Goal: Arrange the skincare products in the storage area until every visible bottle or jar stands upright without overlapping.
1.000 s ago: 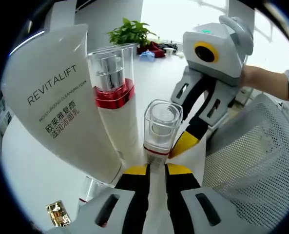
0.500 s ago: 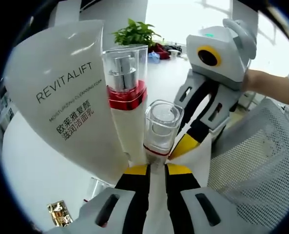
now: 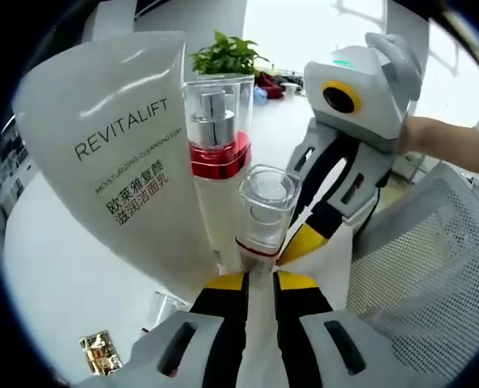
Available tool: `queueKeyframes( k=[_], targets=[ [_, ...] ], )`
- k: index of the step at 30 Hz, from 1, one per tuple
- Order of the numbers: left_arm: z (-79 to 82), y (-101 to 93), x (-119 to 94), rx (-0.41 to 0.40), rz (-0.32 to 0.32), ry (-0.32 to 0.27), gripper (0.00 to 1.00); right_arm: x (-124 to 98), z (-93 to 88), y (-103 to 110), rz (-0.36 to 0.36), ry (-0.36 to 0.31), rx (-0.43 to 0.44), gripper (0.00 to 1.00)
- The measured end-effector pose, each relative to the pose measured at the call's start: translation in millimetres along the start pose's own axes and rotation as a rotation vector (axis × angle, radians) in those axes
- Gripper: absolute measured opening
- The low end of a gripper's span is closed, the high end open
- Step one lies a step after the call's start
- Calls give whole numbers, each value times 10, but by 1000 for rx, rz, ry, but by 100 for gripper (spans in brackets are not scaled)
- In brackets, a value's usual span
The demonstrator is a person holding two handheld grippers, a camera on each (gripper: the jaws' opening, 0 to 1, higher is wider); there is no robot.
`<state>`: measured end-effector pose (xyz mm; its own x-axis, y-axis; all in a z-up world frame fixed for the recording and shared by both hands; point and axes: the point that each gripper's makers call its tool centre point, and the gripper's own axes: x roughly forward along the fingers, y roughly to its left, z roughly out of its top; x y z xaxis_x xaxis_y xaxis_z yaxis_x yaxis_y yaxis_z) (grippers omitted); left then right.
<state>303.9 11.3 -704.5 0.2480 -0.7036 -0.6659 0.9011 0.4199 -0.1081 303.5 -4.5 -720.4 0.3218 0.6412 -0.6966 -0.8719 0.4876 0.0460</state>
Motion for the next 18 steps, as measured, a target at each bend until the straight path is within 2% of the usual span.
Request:
queueKeyframes(
  k=[10,18],
  targets=[
    [-25,11,-17,-4,4,0,9,12,5,-6,1,1,5,9],
    [-32,39,-113,-8,13,-7,9,-85,19,-18,-18,-4,13,10]
  ],
)
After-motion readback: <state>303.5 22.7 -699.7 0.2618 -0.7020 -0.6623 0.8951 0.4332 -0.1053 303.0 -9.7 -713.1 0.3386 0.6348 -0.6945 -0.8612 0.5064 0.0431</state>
